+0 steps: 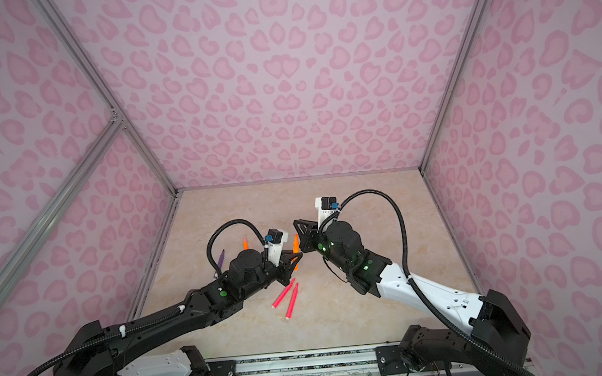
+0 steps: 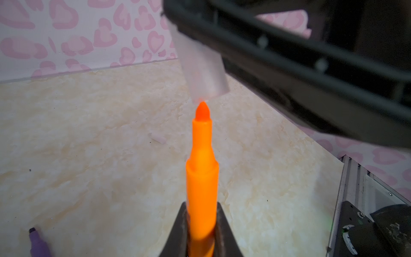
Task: Insert the pens into the pen caps
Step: 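Lower the cap with the right gripper onto the orange pen tip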
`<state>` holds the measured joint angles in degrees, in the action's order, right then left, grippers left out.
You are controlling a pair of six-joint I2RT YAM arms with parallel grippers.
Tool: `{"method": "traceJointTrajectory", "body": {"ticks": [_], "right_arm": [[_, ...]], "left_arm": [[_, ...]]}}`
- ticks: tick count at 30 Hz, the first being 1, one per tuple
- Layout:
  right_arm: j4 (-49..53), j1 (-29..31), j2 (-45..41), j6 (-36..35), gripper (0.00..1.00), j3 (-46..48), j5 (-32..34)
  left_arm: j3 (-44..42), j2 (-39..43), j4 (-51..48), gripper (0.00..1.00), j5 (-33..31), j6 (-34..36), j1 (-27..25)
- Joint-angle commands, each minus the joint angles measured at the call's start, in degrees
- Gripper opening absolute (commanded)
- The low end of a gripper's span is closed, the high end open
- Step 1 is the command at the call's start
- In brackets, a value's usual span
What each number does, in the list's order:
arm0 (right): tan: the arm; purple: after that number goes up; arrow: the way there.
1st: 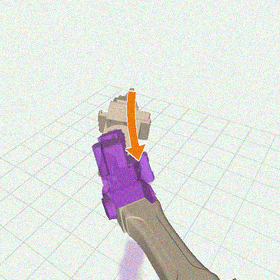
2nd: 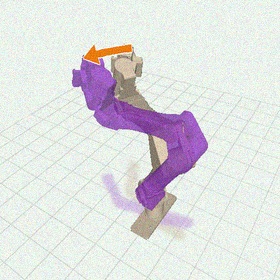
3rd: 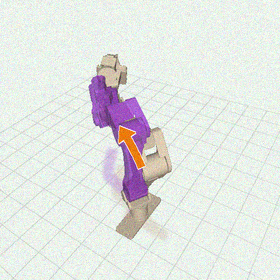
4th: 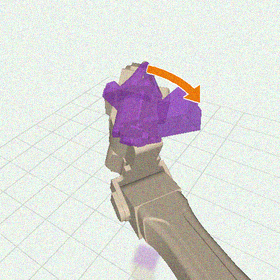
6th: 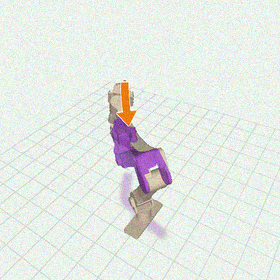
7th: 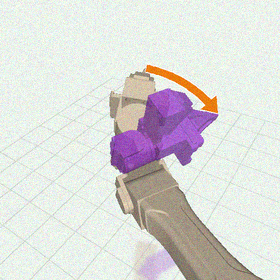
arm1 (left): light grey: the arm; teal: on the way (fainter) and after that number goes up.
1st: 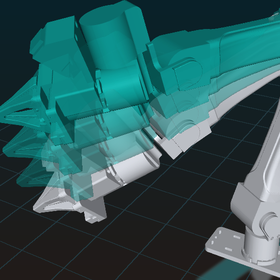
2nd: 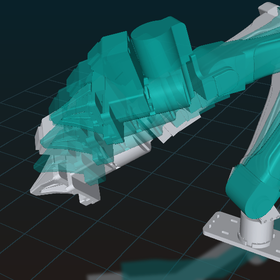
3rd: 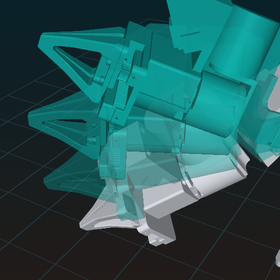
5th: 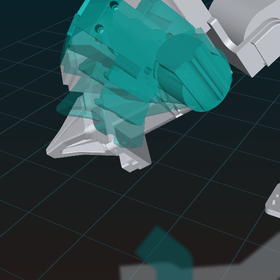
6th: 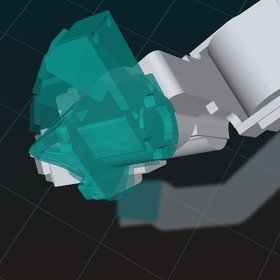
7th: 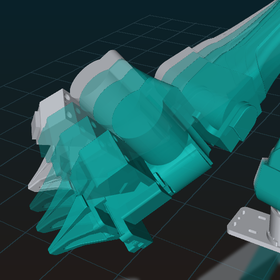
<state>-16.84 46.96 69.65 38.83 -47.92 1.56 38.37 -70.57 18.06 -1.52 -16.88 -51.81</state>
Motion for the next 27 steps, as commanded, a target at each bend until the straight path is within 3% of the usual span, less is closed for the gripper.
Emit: {"method": "traceJointTrajectory", "body": {"ticks": [1, 10, 19, 27], "right_arm": [[-1.53, 0.48, 0.46, 0.09, 0.0, 0.21, 1.16], [-0.5, 2.36, 0.86, -0.75, 0.0, 0.04, 4.21], [2.89, 7.65, 1.43, -2.9, 0.0, 0.06, 15.33], [2.69, 8.62, 2.23, -3.22, 0.0, 0.27, 14.97]], "left_arm": [[0.8, 0.34, 2.15, 0.04, -0.24, -0.22, 0.04], [0.9, 0.25, 1.97, 0.04, -0.96, -0.55, 0.04], [2.92, -0.86, -2.69, 0.04, -7.86, -2.36, 0.13], [3.75, -1.7, -3.34, 0.04, -6.75, -2.62, 0.31]]}}
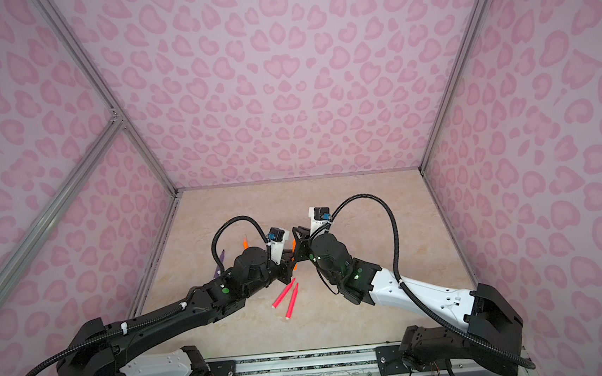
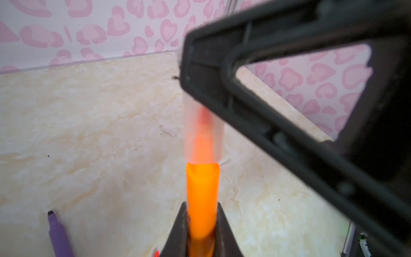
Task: Insert the pens into the pen caps
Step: 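Lower the cap with the right gripper onto the orange pen tip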
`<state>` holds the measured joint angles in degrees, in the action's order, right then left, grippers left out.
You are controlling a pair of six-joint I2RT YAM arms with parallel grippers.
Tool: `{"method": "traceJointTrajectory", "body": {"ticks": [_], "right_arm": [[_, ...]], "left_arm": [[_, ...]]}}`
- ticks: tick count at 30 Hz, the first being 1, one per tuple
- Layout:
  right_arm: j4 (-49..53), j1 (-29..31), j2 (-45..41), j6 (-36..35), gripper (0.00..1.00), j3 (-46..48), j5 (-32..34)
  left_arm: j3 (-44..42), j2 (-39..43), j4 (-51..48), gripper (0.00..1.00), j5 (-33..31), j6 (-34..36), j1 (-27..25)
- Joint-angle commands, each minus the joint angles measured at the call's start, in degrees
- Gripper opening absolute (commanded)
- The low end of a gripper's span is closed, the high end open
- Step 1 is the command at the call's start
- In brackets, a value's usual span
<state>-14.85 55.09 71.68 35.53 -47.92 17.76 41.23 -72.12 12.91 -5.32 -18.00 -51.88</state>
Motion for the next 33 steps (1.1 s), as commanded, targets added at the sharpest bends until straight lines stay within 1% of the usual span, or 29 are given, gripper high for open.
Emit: {"method": "traceJointTrajectory", "body": {"ticks": [1, 5, 9, 13, 16, 20, 23, 26, 33], "right_arm": [[0.63, 0.53, 0.2, 0.14, 0.0, 0.43, -1.45], [-0.34, 0.48, 0.17, -0.26, 0.0, 1.15, -3.64], [-1.34, 0.45, -0.3, -1.18, 0.0, 1.95, -6.74], [-4.78, 0.02, -0.94, -1.29, 0.0, 4.13, -9.98], [-7.33, -1.22, -0.7, -1.01, 0.0, 5.37, -15.56], [-8.09, -3.39, -0.71, -0.88, 0.0, 6.25, -21.31], [-9.05, -5.43, -2.16, 0.0, 0.0, 8.33, -23.68], [-12.46, -7.38, -3.71, 1.09, 0.0, 11.15, -26.81], [-19.14, -9.6, -5.05, 1.1, 0.0, 14.7, -35.22]], "left_arm": [[0.95, -0.13, 1.7, 0.04, -2.87, -1.73, 0.48], [0.79, 0.13, 1.68, 0.04, -1.81, -2.39, 1.39], [0.67, 0.05, 2.21, 0.04, 1.61, -3.42, 3.15], [0.5, 0.12, 2.52, 0.04, 3.4, -3.53, 3.98], [0.24, 0.48, 3.27, 0.04, 4.98, -3.36, 4.23], [-1.11, 1.59, 5.39, 0.04, 8.12, -3.75, 5.02], [-1.96, 2.67, 6.48, 0.04, 9.54, -4.03, 5.59], [-2.85, 3.6, 8.1, 0.04, 11.56, -4.37, 6.11], [-4.03, 4.79, 10.81, 0.04, 15.93, -4.06, 6.33]]}}
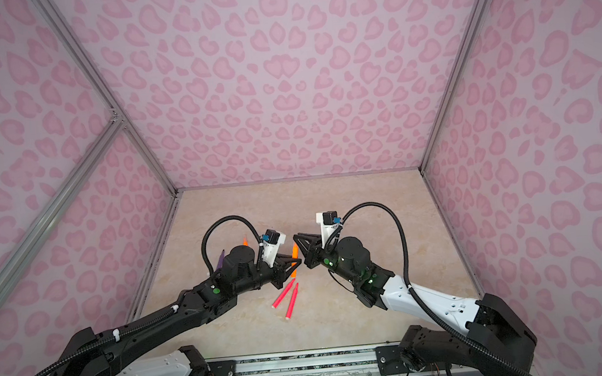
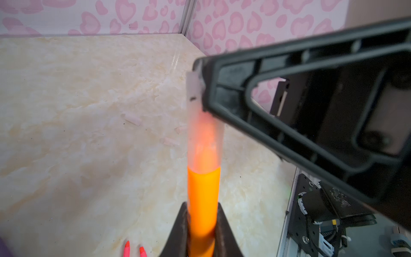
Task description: Insert the pens into the pen caps
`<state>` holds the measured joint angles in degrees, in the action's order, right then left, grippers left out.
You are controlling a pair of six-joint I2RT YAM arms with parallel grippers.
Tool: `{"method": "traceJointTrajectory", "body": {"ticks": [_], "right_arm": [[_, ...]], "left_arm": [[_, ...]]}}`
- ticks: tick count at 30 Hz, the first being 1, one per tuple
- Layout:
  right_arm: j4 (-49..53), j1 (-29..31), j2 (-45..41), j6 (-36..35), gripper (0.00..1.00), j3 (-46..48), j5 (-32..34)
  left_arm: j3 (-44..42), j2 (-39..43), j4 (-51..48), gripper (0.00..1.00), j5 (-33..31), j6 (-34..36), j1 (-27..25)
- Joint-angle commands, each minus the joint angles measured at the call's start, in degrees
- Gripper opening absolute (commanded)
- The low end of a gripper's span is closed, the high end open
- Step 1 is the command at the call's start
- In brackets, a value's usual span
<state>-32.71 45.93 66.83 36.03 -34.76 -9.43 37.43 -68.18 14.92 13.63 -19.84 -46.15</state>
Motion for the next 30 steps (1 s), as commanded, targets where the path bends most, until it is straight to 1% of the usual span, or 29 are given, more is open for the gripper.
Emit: {"method": "traceJointTrajectory", "body": {"ticks": [1, 6, 8, 9, 10, 13, 15, 16, 19, 22, 24, 28, 30], "right_arm": [[-2.28, -0.55, -0.44, 0.57, 0.0, 1.98, -8.78], [-6.3, -1.5, -2.26, 0.29, 0.0, 4.59, -11.24], [-5.79, -1.64, -3.25, 0.14, 0.0, 4.8, -10.59], [-4.96, -1.63, -3.64, 0.0, 0.02, 4.63, -9.77], [-3.93, -1.64, -3.87, -0.08, 0.09, 4.28, -8.82], [0.4, -1.64, -3.75, -0.25, 0.22, 2.04, -5.98], [2.88, -1.7, -3.14, -0.47, 0.27, 0.12, -4.58], [3.91, -1.78, -2.78, -0.52, 0.33, -0.79, -4.29], [4.69, -1.99, -1.76, -0.58, 0.44, -3.04, -4.54], [6.52, -1.99, -1.09, -0.48, 0.5, -4.88, -3.08], [7.83, -2.09, -0.7, -0.41, 0.49, -5.88, -1.31], [8.08, -2.97, 0.71, 0.5, 0.35, -7.02, -1.05], [7.85, -3.3, 1.6, 0.98, 0.31, -7.63, -1.64]], "left_arm": [[-0.28, 0.94, 9.04, 0.03, -2.47, -2.15, 0.69], [-1.04, 1.39, 10.6, 0.04, -0.62, -2.05, 0.71], [-0.57, 1.22, 10.05, 0.04, -0.53, -1.83, 0.71], [-0.33, 1.0, 9.75, 0.04, -0.45, -1.67, 0.65], [0.0, 0.75, 9.29, 0.03, -0.12, -1.19, 0.67], [1.29, -0.38, 7.82, 0.04, 0.35, -0.02, 0.4], [1.9, -1.17, 7.12, 0.04, 0.26, 0.59, -0.03], [2.1, -1.55, 7.06, 0.04, 0.09, 0.91, -0.36], [2.68, -2.32, 6.53, 0.03, -0.57, 1.35, -1.03], [2.9, -2.52, 6.17, 0.04, -1.04, 1.7, -1.3], [3.01, -2.48, 5.99, 0.04, -1.29, 1.86, -1.53], [3.06, -2.21, 5.62, 0.04, -1.85, 2.27, -1.99], [3.11, -2.13, 5.48, 0.03, -2.11, 2.45, -2.1]]}}
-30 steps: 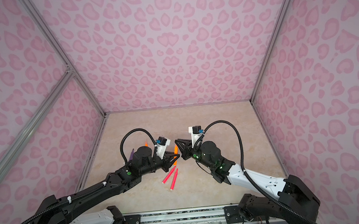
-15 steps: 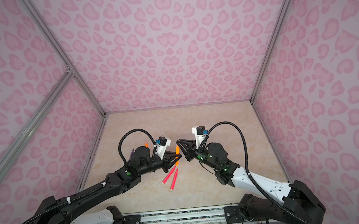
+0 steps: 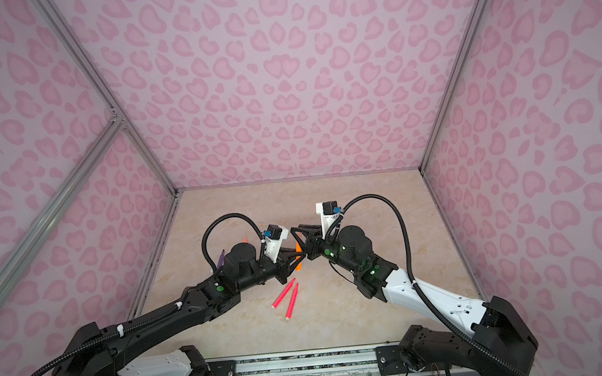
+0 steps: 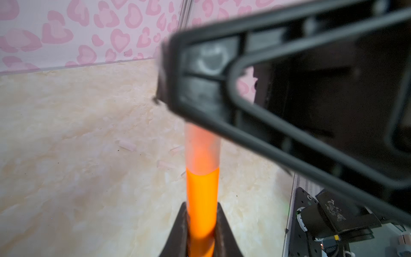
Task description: Insert the pens into the pen caps
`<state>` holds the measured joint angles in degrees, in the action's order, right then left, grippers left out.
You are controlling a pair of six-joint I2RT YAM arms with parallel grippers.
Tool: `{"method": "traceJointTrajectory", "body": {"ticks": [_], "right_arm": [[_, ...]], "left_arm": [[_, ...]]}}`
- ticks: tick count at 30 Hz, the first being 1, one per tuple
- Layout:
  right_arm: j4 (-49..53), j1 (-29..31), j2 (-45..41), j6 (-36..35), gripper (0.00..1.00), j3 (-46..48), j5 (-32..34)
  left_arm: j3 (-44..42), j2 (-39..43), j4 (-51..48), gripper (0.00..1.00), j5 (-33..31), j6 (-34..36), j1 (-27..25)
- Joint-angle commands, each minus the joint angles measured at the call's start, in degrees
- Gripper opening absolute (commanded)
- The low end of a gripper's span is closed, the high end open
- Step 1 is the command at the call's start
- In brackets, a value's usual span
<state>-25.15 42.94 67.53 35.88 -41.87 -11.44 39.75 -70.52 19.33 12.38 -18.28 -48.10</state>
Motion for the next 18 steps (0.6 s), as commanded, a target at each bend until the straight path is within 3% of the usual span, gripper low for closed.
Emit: {"method": "traceJointTrajectory", "body": {"ticks": [1, 12, 18], "right_arm": [[0.45, -0.38, 1.31, 1.23, 0.3, -1.05, -0.02], [1.52, -0.49, 2.32, 1.3, 0.33, -3.55, -1.53], [2.95, -0.44, 2.24, 1.0, 0.16, -4.42, -1.92]], "left_arm": [[0.88, 0.13, 0.93, 0.03, -0.95, 1.01, -0.17], [1.49, -0.71, 0.27, 0.04, -1.31, 1.41, -0.6], [1.73, -1.12, -0.04, 0.04, -1.82, 1.63, -0.68]]}}
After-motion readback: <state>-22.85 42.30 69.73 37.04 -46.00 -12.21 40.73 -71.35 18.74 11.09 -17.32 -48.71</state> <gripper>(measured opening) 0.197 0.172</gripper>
